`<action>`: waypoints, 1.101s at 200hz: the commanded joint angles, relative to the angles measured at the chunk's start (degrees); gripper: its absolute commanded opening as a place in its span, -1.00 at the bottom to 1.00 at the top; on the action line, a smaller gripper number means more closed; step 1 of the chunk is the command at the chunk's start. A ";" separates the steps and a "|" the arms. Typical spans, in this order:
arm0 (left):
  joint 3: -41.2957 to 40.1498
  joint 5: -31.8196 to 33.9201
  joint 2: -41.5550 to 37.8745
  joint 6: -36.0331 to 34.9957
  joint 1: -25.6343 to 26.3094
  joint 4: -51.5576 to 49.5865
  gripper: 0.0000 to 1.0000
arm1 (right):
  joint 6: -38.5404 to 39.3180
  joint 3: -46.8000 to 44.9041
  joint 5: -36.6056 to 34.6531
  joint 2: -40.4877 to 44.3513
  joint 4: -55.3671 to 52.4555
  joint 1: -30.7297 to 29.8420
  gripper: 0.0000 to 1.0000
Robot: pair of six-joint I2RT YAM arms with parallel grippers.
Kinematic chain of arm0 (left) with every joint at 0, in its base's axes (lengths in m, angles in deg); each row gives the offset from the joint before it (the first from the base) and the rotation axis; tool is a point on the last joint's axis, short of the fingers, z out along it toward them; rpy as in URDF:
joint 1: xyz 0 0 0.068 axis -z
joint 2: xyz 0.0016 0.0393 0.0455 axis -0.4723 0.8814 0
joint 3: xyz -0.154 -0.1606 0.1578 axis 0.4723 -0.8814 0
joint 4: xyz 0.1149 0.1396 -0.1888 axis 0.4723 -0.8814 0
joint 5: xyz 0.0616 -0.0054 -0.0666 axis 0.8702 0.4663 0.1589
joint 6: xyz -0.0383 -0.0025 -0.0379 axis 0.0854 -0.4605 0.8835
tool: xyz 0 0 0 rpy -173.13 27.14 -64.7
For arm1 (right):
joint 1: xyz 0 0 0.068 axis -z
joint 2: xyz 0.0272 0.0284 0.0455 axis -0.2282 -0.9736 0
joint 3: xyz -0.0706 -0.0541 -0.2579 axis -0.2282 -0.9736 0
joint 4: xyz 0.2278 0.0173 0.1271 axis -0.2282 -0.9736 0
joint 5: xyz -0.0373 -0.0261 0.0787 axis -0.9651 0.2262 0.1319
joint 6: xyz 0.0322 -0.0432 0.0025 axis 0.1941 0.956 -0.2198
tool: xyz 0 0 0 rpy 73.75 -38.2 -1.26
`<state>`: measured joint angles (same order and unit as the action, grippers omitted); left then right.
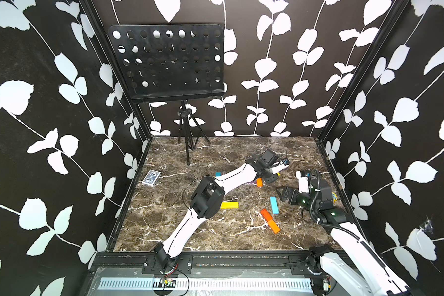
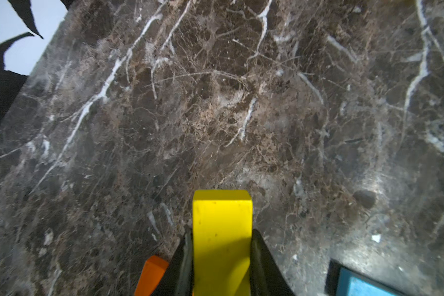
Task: Assemble the letter t with building blocks
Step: Assemble the building block at the center of the board.
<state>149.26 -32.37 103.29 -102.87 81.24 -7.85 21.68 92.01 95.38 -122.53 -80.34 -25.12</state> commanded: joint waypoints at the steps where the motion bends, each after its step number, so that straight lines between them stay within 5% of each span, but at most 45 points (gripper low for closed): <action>1: 2.42 -3.12 0.88 -1.86 -0.49 1.52 -0.44 | 1.32 -1.07 -0.13 1.84 2.09 0.59 0.99; 85: 10.31 -5.65 6.76 -7.93 -1.03 -3.15 -0.39 | 1.87 -1.98 0.06 3.56 1.76 1.58 0.99; 220: 10.55 -2.74 8.75 -12.86 -1.47 -10.43 -0.36 | 1.25 -2.13 0.93 3.93 1.91 1.81 0.99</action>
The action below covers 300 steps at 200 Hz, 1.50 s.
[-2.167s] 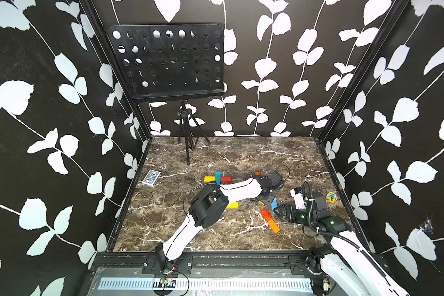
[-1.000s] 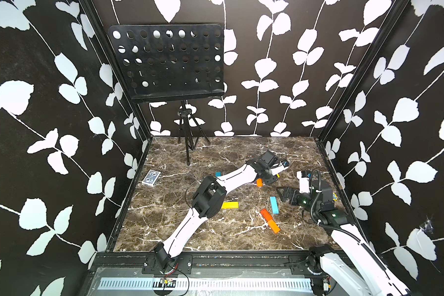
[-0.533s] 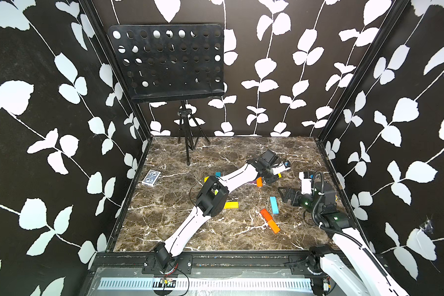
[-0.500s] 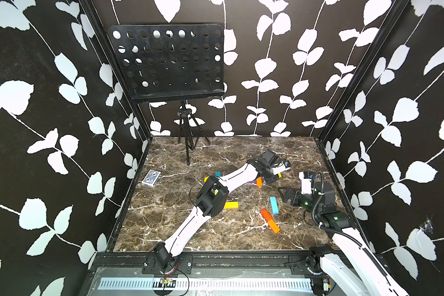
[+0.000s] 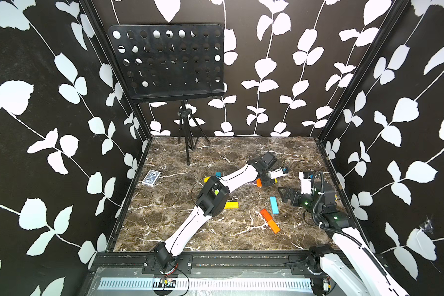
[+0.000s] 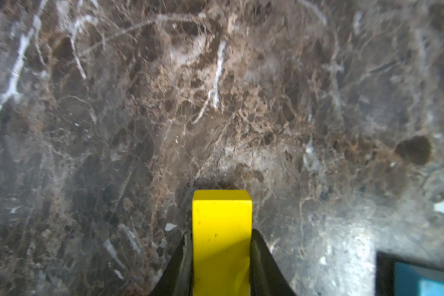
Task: Assemble the letter t with building blocks
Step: Assemble the building block at the center of the board.
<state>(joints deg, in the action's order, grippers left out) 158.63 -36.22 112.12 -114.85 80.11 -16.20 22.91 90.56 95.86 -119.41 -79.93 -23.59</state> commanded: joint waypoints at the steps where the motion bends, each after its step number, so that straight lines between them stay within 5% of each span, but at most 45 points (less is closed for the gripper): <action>1: 1.18 1.06 -0.06 -0.88 -0.33 -2.08 -0.36 | 0.03 -0.67 0.47 0.83 1.46 0.28 0.99; 55: 0.91 1.89 0.08 -0.73 -0.36 -1.71 0.05 | -0.03 -1.17 0.15 2.01 0.82 0.29 0.99; 128: -3.64 -1.88 -6.11 0.14 -0.42 5.15 0.20 | 0.92 1.35 -0.79 1.30 -1.48 0.34 0.99; 169: -9.38 2.48 -14.59 -0.36 -0.68 8.90 0.24 | 2.67 9.45 -5.35 0.78 -6.15 0.46 0.98; 193: -18.30 5.98 -23.18 1.07 -0.86 13.10 0.35 | 4.02 13.51 -8.41 0.49 -7.61 0.47 0.99; 230: -41.66 11.73 -42.03 7.13 -1.38 25.06 0.97 | 12.88 24.22 -1.11 -11.53 -12.36 0.52 0.95; 269: -63.32 10.38 -59.21 20.00 -2.41 30.08 0.98 | 27.34 30.49 6.42 -21.34 -7.66 0.20 0.81; 300: -73.44 -0.86 -66.93 30.43 -4.52 27.70 0.98 | 48.06 28.71 6.37 -24.70 -0.04 0.11 0.81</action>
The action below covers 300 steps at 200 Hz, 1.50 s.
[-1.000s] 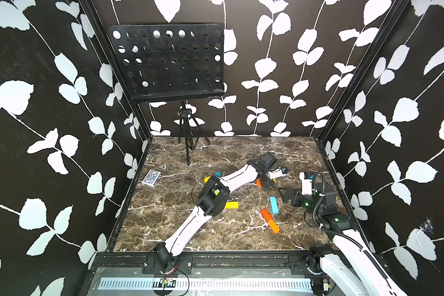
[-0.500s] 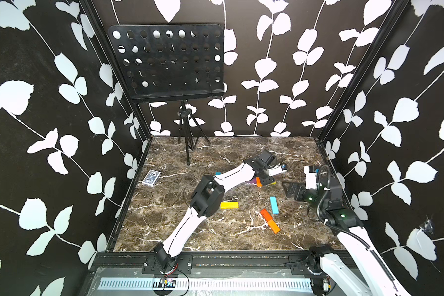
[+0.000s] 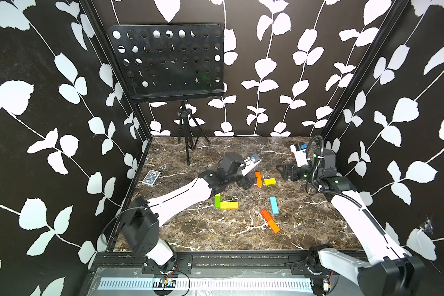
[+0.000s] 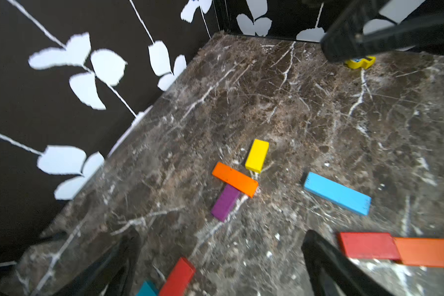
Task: Assemble the letter t with building blocks
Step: Assemble the building block at the center of the board.
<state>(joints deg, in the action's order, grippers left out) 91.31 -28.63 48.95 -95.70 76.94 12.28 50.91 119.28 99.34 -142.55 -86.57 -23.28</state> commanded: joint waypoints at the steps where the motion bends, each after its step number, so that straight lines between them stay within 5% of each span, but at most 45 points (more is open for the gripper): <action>1: -6.30 -8.61 -3.93 11.54 -1.41 -0.95 0.98 | 20.66 0.08 2.90 -1.74 6.55 -0.20 0.81; 40: -10.27 -18.36 -6.07 16.93 -1.64 -7.36 0.98 | 45.22 6.74 1.03 -12.85 -6.56 -1.61 0.65; 89: -14.68 -23.71 -5.47 20.33 -2.71 -2.79 0.98 | 61.27 8.54 -12.47 -23.24 -5.45 -6.17 0.48; 150: -13.64 -29.67 -0.48 21.38 -5.50 -0.44 0.98 | 65.72 20.46 -15.50 -39.78 -18.68 -6.17 -0.09; 184: -15.98 -26.12 2.22 22.39 -5.60 4.96 0.98 | 65.03 19.68 -14.98 -41.76 -17.48 -6.33 -0.09; 237: -19.45 -11.21 0.34 16.20 -5.50 10.92 0.98 | 65.23 18.08 -14.61 -42.70 -17.74 -6.37 -0.09; 300: -17.98 -12.45 1.30 15.17 -5.47 10.26 0.98 | 65.03 20.18 -16.30 -46.81 -17.54 -6.44 -0.16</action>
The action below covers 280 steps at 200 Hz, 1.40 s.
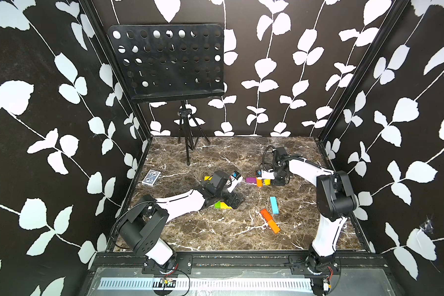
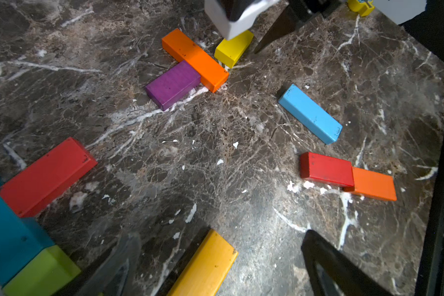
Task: Assemble the letter t with building blocks
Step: Assemble the building block at the center of the board.
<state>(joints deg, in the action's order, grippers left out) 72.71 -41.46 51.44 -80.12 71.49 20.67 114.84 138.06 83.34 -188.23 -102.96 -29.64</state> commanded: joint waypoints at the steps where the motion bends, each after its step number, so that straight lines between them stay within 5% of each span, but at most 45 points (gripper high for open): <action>1: 0.61 0.37 -1.17 -0.39 -0.05 1.89 0.99 | 1.14 1.46 -0.32 -1.14 -1.17 -0.08 -0.16; 177: -1.21 -0.17 -0.43 0.79 -0.05 1.87 0.98 | 1.11 10.29 -2.79 -8.02 -9.10 -1.88 -0.11; 280: -0.66 0.02 -0.09 0.80 -0.02 1.01 0.98 | 0.05 10.22 -2.60 -7.73 -8.27 -2.12 -0.45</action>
<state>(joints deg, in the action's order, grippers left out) 72.23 -41.44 51.47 -79.40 71.49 21.94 114.73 147.39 79.86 -196.04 -109.52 -31.32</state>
